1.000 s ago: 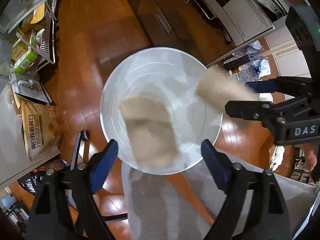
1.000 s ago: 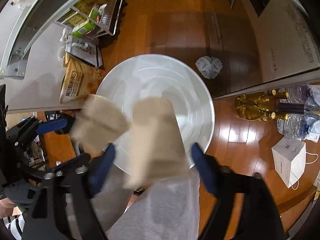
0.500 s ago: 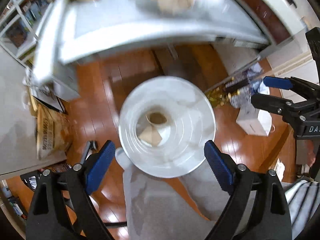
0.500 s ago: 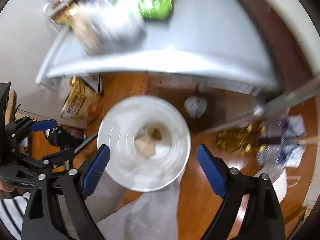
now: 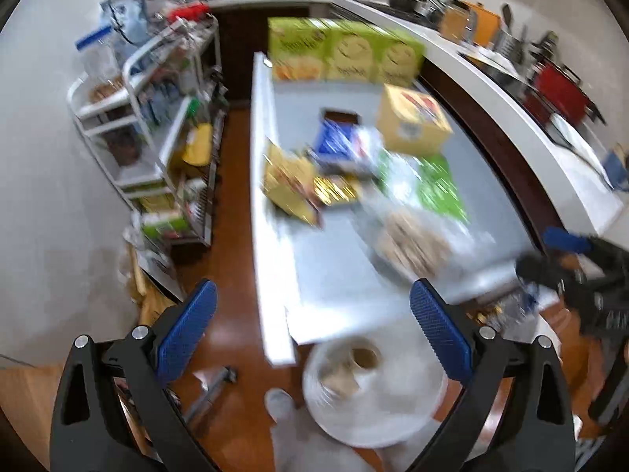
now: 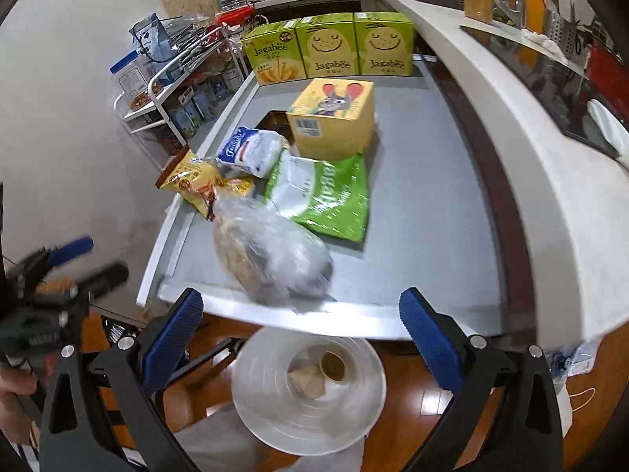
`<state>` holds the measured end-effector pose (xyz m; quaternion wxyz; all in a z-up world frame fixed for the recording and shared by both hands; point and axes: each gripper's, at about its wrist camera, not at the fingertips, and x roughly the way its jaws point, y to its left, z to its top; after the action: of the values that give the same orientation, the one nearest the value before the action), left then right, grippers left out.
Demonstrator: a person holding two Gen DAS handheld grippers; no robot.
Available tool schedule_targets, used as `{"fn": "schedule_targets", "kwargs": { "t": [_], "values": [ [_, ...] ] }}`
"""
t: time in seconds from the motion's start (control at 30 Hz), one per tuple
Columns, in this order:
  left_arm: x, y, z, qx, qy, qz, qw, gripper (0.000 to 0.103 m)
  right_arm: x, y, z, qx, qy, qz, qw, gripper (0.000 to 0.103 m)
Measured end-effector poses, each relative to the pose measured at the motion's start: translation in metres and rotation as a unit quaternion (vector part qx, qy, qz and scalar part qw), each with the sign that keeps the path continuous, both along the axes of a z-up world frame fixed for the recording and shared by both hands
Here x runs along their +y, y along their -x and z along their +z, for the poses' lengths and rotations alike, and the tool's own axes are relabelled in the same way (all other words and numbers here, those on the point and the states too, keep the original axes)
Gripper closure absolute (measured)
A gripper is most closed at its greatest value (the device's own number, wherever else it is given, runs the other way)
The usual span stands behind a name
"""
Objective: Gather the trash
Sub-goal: 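Grasp the plastic food-scrap bag with the right tool while the left tool grasps the yellow biscuit bag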
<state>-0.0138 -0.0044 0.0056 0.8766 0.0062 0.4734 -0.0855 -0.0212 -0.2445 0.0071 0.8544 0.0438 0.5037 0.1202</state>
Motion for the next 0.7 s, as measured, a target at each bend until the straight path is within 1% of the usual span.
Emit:
{"fn": "schedule_targets", "kwargs": {
  "t": [0.07, 0.1, 0.2, 0.37, 0.47, 0.57, 0.6, 0.63, 0.7],
  "values": [
    [0.005, -0.016, 0.003, -0.007, -0.014, 0.009, 0.9998, 0.004, 0.011, -0.007, -0.005, 0.006, 0.007, 0.003, 1.0, 0.005],
    [0.009, -0.025, 0.004, -0.012, -0.013, 0.009, 0.9998, 0.004, 0.015, -0.011, -0.007, 0.009, 0.01, 0.004, 1.0, 0.005],
    [0.017, -0.049, 0.002, -0.007, 0.0, 0.01, 0.9999, 0.004, 0.025, -0.021, -0.019, 0.026, 0.009, 0.005, 1.0, 0.005],
    [0.017, -0.077, -0.014, 0.01, 0.024, 0.012, 0.9996, 0.004, 0.037, -0.032, -0.031, 0.036, 0.014, 0.004, 0.999, 0.005],
    [0.01, -0.087, -0.027, 0.026, 0.015, 0.003, 0.9995, 0.004, 0.042, -0.039, -0.042, 0.055, 0.014, 0.001, 0.998, 0.005],
    [0.002, -0.096, -0.037, 0.027, 0.001, -0.014, 0.9995, 0.004, 0.044, -0.043, -0.051, 0.069, 0.005, -0.004, 0.998, 0.005],
    [-0.001, -0.099, -0.04, 0.027, -0.006, -0.02, 0.9994, 0.005, 0.045, -0.045, -0.054, 0.072, 0.005, -0.005, 0.997, 0.005],
    [-0.003, -0.103, -0.042, 0.03, -0.01, -0.028, 0.9991, 0.011, 0.045, -0.046, -0.056, 0.075, 0.007, -0.005, 0.997, 0.006],
    [-0.006, -0.111, -0.048, 0.042, -0.014, -0.038, 0.9983, 0.016, 0.045, -0.05, -0.06, 0.081, 0.009, -0.007, 0.997, 0.006]
  ]
}}
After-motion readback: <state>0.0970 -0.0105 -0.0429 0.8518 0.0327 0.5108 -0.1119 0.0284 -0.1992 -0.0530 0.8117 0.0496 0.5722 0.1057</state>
